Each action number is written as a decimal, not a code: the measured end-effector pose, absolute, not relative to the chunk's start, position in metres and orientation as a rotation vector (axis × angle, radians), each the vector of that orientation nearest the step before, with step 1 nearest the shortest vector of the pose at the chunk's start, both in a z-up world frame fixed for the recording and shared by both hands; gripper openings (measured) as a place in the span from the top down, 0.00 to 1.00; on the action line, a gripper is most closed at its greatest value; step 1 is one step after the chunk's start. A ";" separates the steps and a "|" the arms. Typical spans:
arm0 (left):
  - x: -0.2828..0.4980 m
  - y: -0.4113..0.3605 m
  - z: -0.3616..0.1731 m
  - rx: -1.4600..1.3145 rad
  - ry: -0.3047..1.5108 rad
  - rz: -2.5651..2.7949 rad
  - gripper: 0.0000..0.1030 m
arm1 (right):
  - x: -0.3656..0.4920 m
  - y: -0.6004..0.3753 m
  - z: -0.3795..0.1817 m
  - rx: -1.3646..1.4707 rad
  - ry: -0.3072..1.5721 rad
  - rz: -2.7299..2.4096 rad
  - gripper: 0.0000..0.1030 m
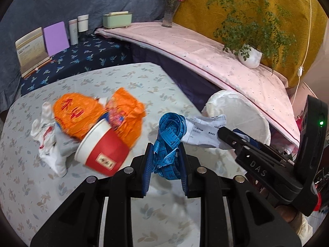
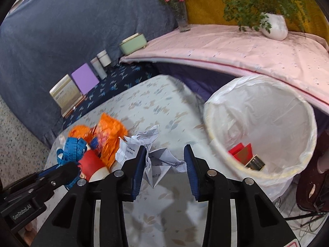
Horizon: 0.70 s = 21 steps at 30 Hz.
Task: Collect trash
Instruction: 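Carry the tape and paper over the bin and open both tools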
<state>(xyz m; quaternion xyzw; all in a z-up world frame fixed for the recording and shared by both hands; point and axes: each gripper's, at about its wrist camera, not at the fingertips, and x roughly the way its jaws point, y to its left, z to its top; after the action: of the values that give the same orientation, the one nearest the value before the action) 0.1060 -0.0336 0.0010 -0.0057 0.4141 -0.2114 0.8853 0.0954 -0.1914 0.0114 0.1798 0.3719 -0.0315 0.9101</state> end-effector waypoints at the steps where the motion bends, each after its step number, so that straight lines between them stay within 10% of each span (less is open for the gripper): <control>1: 0.108 -0.042 0.003 -0.007 0.858 -0.453 0.78 | 0.094 -0.199 0.015 0.375 0.753 -0.079 0.65; 21: 0.138 -0.200 0.008 0.088 0.844 -0.704 0.77 | 0.067 -0.348 0.044 0.397 0.632 -0.389 0.64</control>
<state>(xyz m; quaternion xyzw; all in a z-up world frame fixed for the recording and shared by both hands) 0.1380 -0.1996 0.0076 0.0417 0.4009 -0.3344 0.8519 0.0673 -0.3480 0.0443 0.1928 0.3067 -0.1889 0.9127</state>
